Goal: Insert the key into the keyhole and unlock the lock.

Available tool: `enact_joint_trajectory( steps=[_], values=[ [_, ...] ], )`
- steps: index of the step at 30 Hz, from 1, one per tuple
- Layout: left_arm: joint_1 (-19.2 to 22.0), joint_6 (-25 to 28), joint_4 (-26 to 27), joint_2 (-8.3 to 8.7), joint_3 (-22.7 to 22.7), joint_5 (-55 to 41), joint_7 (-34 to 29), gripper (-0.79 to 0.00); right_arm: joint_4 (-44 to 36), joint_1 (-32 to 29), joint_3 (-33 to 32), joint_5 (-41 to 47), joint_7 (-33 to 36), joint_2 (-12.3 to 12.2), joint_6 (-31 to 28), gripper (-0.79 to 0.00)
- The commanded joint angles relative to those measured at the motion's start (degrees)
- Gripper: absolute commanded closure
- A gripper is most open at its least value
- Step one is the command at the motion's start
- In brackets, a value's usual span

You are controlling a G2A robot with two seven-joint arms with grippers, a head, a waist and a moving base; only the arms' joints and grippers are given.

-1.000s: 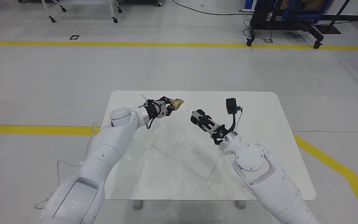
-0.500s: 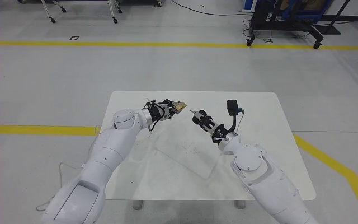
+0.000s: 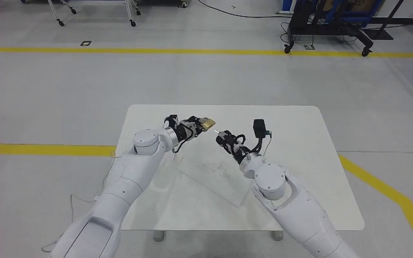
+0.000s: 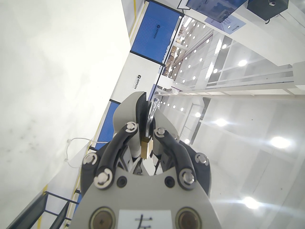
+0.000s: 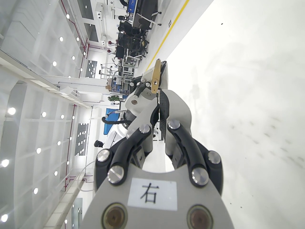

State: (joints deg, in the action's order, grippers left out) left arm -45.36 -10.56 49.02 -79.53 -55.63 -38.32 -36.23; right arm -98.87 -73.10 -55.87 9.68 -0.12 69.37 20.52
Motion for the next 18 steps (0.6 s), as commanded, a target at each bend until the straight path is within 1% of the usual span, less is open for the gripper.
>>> enact_joint_trajectory(
  steps=[1, 6, 18],
  values=[
    [-0.3, -0.2, 0.5, 0.03, -0.3, 0.0, 0.1, 0.0, 0.3, 0.3, 0.3, 0.4, -0.9, 0.3, -0.2, 0.0],
    [-0.7, -1.0, 1.1, 0.09, -0.8, 0.3, 0.2, 0.0, 1.3, 1.2, 1.0, 0.9, -2.6, 1.2, 0.0, 0.0],
    [-1.0, -2.0, 1.5, 0.06, -1.5, 1.3, -0.1, 0.0, 4.6, 3.7, 2.0, 2.1, -3.1, 2.9, 0.8, 0.0]
  ],
)
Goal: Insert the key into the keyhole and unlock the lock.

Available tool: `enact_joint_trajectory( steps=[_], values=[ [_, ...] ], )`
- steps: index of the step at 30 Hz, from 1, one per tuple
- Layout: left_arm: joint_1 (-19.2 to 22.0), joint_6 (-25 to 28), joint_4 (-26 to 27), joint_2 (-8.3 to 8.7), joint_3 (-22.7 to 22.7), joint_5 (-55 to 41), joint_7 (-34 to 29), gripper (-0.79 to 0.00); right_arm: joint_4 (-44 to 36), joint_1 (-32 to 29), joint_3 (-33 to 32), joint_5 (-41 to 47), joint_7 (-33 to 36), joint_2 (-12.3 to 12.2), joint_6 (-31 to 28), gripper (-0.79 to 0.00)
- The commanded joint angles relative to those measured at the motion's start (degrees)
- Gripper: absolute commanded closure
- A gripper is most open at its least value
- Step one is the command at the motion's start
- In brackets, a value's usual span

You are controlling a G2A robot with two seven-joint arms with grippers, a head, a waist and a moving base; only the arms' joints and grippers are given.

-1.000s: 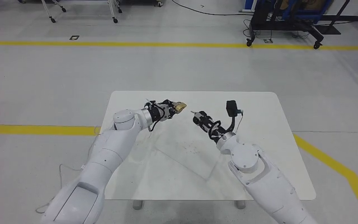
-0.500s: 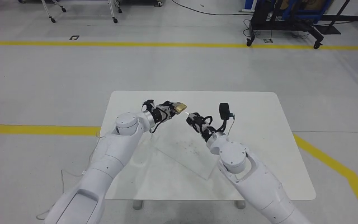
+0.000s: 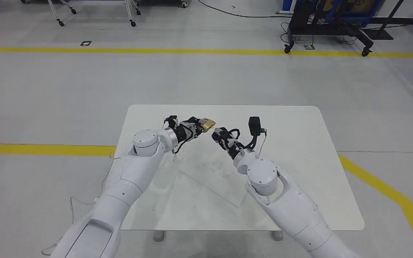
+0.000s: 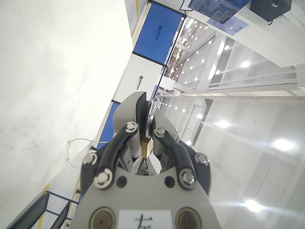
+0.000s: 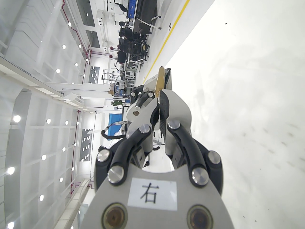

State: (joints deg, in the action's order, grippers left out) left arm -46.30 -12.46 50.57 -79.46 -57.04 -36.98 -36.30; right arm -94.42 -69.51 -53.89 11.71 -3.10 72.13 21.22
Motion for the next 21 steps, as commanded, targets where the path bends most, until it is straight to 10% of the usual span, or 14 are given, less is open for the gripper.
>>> enact_joint_trajectory(
  steps=[1, 21],
  values=[
    [0.0, -0.2, 0.0, -0.03, -0.1, 0.1, 0.0, 0.0, 0.4, 0.3, 0.0, 0.2, -0.1, 0.2, 0.3, 0.0],
    [0.0, -0.7, -0.1, -0.32, -0.6, 1.4, -0.5, 0.0, 2.7, 2.1, 0.8, -1.1, -0.2, 2.3, 2.8, 0.0]
  ],
)
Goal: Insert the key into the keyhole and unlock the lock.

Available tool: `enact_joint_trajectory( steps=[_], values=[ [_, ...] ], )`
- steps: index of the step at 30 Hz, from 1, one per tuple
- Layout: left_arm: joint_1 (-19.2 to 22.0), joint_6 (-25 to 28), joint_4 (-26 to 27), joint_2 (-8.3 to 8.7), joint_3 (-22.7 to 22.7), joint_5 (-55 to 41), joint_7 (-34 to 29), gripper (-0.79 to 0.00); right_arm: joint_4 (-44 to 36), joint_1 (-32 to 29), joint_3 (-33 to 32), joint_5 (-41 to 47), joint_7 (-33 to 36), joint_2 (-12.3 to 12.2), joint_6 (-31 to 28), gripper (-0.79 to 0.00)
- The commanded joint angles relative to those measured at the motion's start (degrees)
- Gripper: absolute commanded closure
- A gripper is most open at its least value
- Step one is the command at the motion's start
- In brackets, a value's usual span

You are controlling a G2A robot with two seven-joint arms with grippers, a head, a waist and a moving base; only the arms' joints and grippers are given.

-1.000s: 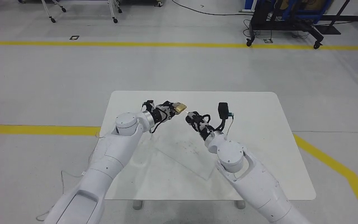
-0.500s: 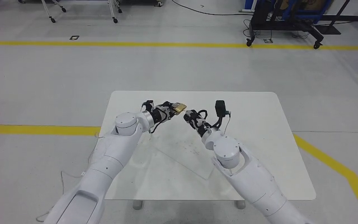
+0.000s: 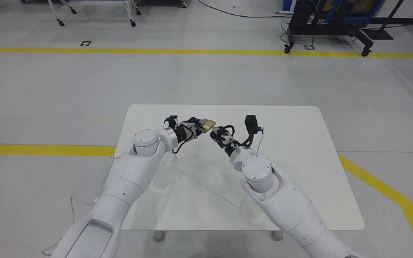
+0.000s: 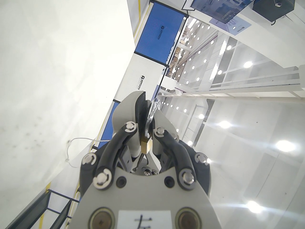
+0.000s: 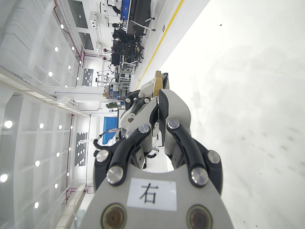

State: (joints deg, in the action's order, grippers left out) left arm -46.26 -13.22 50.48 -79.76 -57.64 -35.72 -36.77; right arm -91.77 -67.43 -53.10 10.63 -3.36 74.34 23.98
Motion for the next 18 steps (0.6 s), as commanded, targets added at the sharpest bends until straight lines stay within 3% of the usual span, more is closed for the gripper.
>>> enact_joint_trajectory(
  steps=[1, 8, 10, 12, 18],
  values=[
    [0.0, 0.0, 0.0, -0.03, 0.0, 0.3, 0.0, 0.0, 0.2, 0.2, 0.1, -0.2, 0.1, 0.2, 0.1, 0.0],
    [0.0, 0.1, 0.1, -0.12, 0.0, 1.1, -0.1, 0.0, 1.2, 0.9, 0.2, -0.5, 0.9, 0.8, 0.6, 0.0],
    [-0.1, 0.1, 0.1, -0.15, -0.1, 1.1, -0.1, 0.0, 1.3, 0.9, 0.1, -0.6, 1.1, 1.0, 0.6, -0.145],
    [-0.1, 0.2, 0.1, -0.18, -0.2, 1.1, -0.1, 0.0, 1.3, 0.7, -0.2, -0.9, 1.2, 1.0, 0.2, -0.194],
    [-0.3, 1.5, 0.3, -0.22, -0.4, 1.4, -0.7, 0.0, -0.8, -2.2, -3.4, -0.6, 6.1, 0.4, -3.9, -0.188]
  ],
)
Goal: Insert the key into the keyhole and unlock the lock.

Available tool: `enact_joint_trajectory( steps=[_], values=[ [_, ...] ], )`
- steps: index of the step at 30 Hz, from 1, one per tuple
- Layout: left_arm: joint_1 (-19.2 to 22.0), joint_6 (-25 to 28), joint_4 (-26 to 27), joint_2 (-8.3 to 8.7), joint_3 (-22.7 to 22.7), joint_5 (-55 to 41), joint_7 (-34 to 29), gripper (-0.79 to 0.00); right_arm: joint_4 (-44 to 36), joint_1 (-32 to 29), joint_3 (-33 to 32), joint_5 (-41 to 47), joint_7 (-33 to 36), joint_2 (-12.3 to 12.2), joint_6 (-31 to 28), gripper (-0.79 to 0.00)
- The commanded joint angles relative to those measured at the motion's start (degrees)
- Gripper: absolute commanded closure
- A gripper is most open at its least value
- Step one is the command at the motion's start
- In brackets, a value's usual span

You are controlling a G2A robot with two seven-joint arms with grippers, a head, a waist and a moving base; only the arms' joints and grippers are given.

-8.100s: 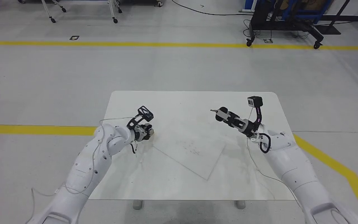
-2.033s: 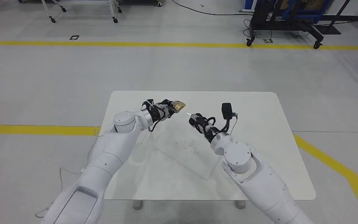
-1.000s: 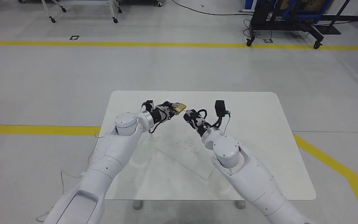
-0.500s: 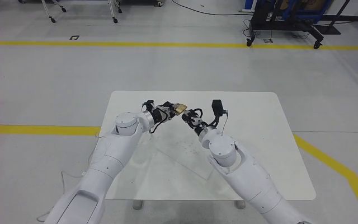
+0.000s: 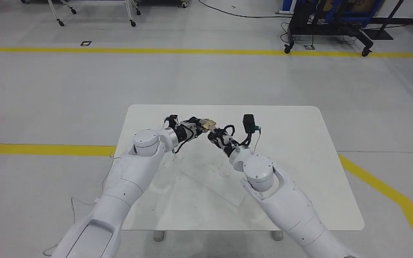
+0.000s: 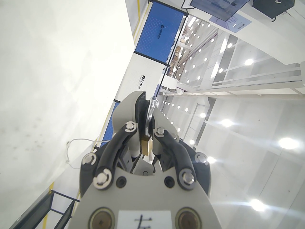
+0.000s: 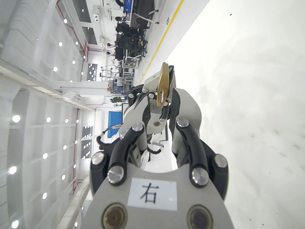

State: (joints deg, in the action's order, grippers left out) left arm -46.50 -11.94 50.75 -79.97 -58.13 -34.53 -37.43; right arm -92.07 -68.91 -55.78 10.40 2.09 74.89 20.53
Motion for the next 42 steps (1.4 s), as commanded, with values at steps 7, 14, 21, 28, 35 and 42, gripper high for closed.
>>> enact_joint_trajectory(
  steps=[7, 14, 21, 28, 35, 42],
  values=[
    [-0.1, 2.5, 0.3, -0.21, 0.5, 2.0, 0.3, 0.0, -3.0, -4.0, -4.0, -1.4, 3.5, -0.9, -0.8, -0.197],
    [-0.6, 5.3, 0.7, -0.31, 0.4, 2.9, -0.1, 0.0, -2.6, -5.3, -5.9, 0.0, 5.5, -1.0, -3.3, -0.188],
    [-0.9, 6.4, 0.8, -0.38, 0.2, 3.5, -0.3, 0.0, -1.2, -5.5, -6.6, 0.6, 6.3, -0.9, -5.7, -0.185],
    [-0.9, 6.1, 0.6, -0.5, 0.4, 4.4, -0.6, 0.0, 0.1, -5.1, -6.7, 1.4, 6.5, -0.5, -7.9, -0.135],
    [-0.7, 6.0, 0.5, -0.6, 0.8, 5.9, -0.9, 0.0, 1.9, -3.9, -6.0, 1.9, 6.5, 0.0, -8.4, -0.049],
    [-0.8, 7.0, 0.7, -0.67, 0.6, 6.2, -1.9, 0.0, 3.2, -3.4, -6.1, 3.0, 5.7, 0.4, -7.6, 0.0]
  ],
)
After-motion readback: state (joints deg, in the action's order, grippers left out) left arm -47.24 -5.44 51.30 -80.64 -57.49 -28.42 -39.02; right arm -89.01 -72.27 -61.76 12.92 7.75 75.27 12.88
